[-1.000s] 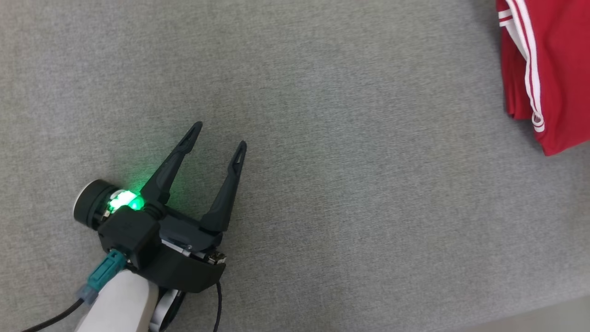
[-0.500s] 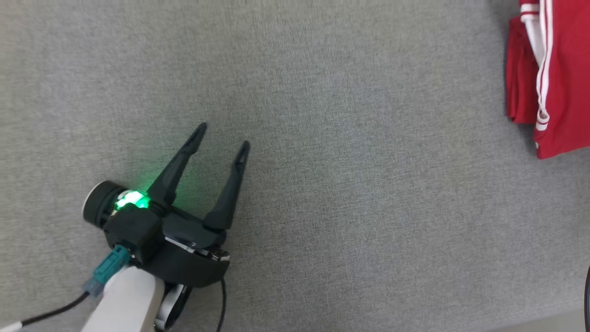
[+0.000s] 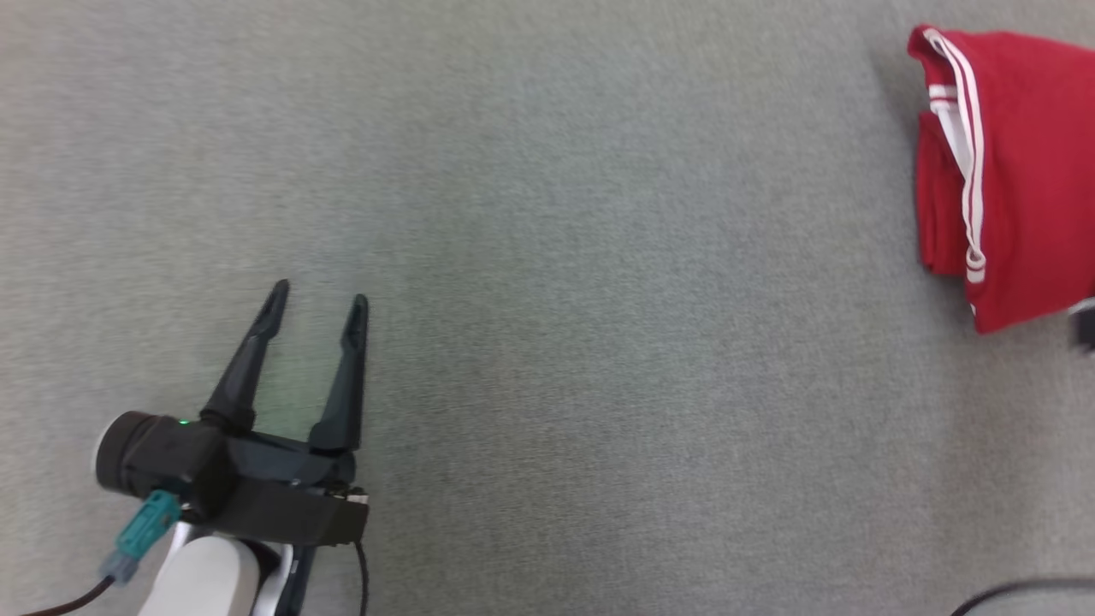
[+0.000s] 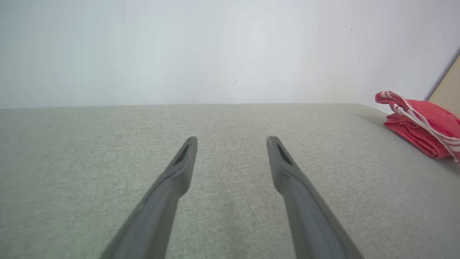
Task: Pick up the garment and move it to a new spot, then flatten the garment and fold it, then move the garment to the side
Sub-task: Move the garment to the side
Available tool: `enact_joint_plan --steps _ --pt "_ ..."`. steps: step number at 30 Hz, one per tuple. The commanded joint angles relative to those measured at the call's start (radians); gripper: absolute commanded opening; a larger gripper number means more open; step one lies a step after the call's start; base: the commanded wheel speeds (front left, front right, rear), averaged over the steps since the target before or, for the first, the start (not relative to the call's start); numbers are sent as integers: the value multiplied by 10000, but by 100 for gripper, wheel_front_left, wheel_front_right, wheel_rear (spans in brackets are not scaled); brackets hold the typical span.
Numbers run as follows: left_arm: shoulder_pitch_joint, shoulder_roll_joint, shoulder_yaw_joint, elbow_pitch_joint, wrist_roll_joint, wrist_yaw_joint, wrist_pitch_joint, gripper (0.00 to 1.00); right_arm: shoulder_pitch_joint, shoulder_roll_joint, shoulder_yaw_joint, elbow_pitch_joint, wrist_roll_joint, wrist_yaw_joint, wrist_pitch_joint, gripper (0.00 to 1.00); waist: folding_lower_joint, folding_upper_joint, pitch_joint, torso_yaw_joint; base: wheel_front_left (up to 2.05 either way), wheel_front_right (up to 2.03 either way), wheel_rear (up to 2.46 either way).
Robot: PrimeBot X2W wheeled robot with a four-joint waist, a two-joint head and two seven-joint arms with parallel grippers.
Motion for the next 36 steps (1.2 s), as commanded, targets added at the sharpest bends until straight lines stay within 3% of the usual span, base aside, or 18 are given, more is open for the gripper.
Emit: enact_joint_plan --steps 1,4,9,17,36 --pt "218 91 154 4 -116 82 -111 100 529 480 86 -633 -307 -12 -16 100 0 0 -500 487 0 0 0" --pt "353 128 385 32 -238 228 -205 100 1246 1279 301 -1486 -674 -12 95 100 0 0 -743 700 0 0 0" --pt "549 162 633 47 -251 333 -289 100 2068 2078 677 -2224 -1071 -12 208 100 0 0 -1104 948 0 0 0" --pt "1351 208 892 293 -376 397 -400 100 3811 3343 1144 -2689 -1599 -12 347 100 0 0 -2249 1281 0 0 0" --pt "2668 223 435 877 -442 273 -339 100 6448 3858 619 -3898 -2402 -12 1075 100 0 0 -4017 1624 0 0 0"
